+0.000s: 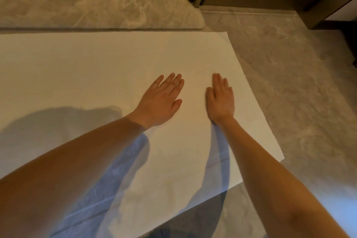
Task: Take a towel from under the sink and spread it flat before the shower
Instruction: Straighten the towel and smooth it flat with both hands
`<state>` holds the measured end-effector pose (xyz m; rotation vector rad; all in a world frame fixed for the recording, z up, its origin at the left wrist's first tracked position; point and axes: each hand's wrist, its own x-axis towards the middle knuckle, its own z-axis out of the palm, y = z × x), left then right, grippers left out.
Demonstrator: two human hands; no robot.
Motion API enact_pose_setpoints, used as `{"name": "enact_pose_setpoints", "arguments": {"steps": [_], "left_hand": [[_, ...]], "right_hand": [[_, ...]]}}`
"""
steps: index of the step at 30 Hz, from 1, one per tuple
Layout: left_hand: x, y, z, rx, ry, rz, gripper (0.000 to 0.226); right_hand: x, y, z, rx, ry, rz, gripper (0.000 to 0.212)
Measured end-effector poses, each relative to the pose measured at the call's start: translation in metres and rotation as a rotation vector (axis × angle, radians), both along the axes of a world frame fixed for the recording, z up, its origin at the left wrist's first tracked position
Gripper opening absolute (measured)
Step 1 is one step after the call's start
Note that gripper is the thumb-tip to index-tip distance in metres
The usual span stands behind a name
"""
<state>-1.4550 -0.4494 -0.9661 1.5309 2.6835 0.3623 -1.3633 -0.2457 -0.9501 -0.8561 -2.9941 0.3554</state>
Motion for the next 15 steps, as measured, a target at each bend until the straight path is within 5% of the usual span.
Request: {"name": "enact_pose_setpoints", "arguments": {"steps": [6,15], "left_hand": [[0.001,0.002,0.003,-0.028,-0.038,0.012,0.062],[-0.064,-0.013,0.006,-0.092,-0.003,0.145,0.062]], "right_hand": [[0.002,0.033,0.014,-0.019,-0.090,-0.116,0.059],[-0.091,-0.065,-0.002,-0.071,0.082,0.284,0.057]]}}
